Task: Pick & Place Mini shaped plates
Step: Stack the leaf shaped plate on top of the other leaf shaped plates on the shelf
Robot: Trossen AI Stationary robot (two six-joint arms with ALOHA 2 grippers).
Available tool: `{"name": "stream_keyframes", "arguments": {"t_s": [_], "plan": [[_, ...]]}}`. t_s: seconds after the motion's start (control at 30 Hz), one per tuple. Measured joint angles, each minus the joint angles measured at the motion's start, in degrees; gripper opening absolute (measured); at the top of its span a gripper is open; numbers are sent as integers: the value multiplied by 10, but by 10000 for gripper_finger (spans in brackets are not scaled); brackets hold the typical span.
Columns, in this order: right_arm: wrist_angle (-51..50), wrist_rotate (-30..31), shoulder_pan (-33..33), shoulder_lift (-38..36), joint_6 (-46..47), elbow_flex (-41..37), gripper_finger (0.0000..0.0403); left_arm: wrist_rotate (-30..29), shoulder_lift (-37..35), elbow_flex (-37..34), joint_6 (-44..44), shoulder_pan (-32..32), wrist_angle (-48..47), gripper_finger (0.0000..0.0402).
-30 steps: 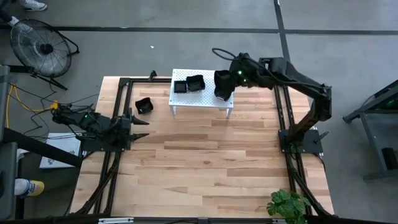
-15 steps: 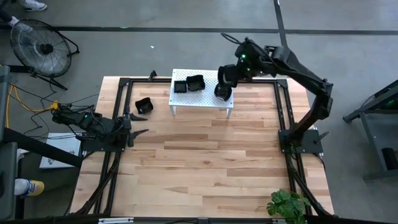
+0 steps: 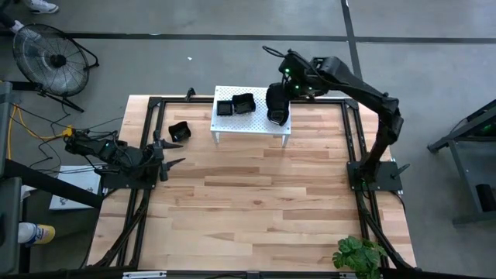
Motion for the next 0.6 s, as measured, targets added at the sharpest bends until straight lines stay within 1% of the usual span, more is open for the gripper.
{"name": "stream_keyframes", "arguments": {"t_s": [0.17,0.23,0.3,0.6], "plan": [[-22,-17,-7,22,26,0,0,1,0,0,-3,0,-1,218],[-35,-11,-7,24,38,0,0,1,0,0,-10,0,-4,218],[-28,-4,-7,24,44,0,0,1,0,0,-13,0,-6,218],[-25,5,9,15,24,0,0,1,0,0,-15,0,-7,218]]}}
